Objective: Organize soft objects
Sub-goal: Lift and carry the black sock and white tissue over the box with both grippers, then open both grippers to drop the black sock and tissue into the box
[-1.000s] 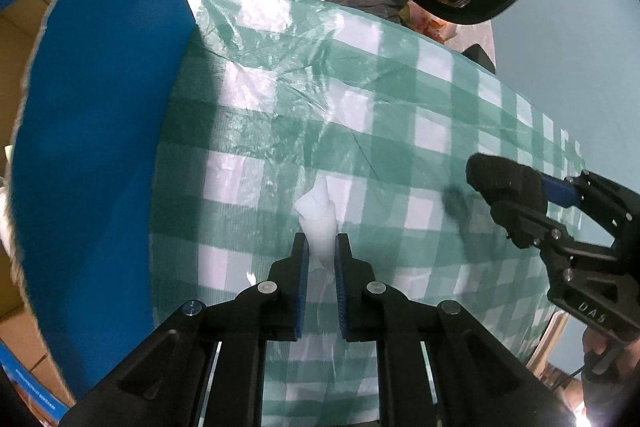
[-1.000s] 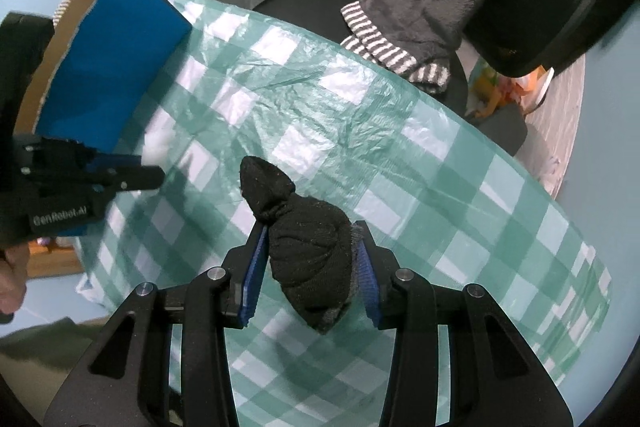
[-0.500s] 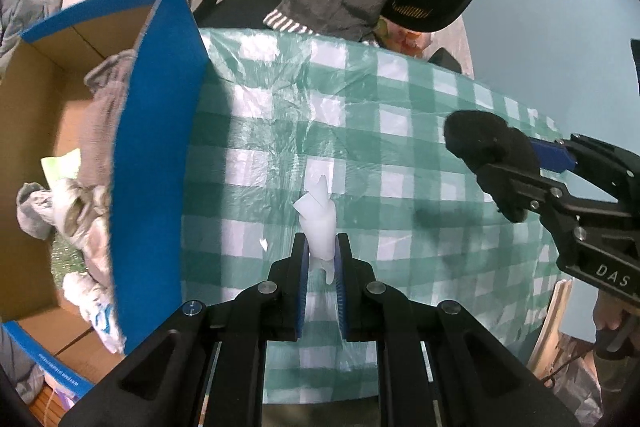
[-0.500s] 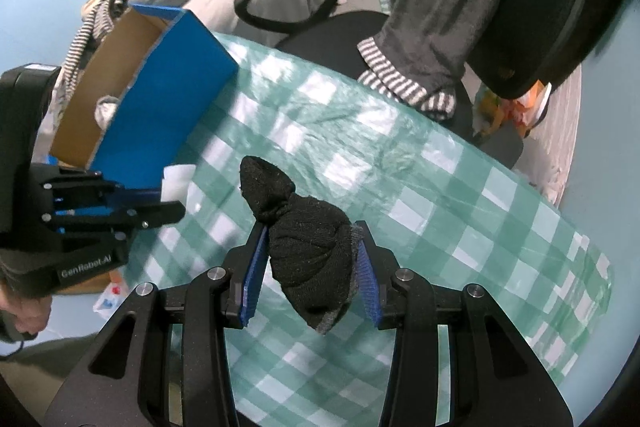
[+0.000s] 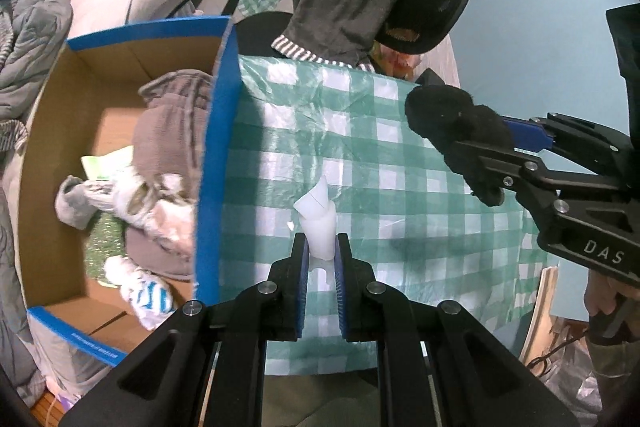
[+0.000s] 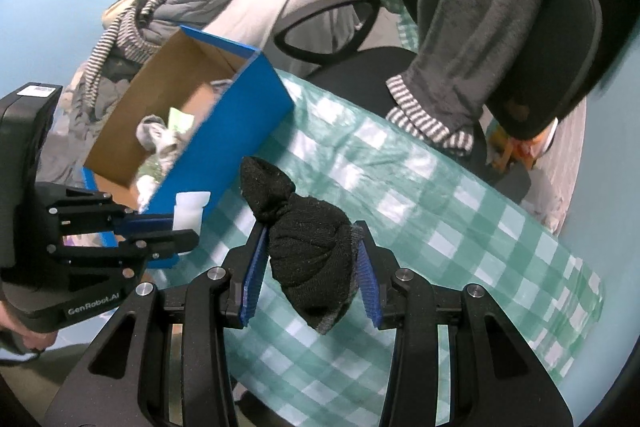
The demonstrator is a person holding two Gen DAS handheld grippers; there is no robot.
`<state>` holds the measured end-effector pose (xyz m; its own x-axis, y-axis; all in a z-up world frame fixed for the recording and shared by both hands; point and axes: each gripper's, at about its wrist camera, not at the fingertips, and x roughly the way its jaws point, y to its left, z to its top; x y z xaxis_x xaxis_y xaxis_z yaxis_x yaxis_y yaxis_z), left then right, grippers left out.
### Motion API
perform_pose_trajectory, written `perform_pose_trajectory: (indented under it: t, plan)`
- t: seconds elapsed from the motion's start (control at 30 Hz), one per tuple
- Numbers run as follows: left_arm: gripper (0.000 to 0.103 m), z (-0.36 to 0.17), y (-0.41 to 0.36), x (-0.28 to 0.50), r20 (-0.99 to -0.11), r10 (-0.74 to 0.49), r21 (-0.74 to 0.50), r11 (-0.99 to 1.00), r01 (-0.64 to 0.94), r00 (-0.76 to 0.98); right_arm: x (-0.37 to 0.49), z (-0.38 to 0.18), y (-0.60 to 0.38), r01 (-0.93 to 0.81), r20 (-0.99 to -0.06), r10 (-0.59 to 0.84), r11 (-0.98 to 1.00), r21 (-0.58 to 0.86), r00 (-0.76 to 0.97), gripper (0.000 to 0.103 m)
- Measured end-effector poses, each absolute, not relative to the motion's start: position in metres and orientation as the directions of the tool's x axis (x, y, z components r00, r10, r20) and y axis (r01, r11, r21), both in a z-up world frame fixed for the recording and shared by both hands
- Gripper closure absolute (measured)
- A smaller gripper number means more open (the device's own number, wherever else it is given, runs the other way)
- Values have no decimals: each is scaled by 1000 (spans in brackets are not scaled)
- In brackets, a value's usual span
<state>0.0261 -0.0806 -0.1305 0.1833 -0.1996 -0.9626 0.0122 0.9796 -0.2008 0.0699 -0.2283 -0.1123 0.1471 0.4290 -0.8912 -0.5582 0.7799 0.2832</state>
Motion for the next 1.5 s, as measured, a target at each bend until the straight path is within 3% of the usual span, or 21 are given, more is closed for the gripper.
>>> perform_pose_trajectory:
  t: [0.5, 1.5]
  plan:
    - [91, -111, -10, 6, -957, -180, -198, 978, -59, 225, 59, -88, -168, -612, -875, 462, 737, 287, 147, 62]
    - [89, -143, 110, 8, -968, -157, -194, 963, -189, 195, 73, -103, -32, -655, -893, 444, 696, 293, 72, 61]
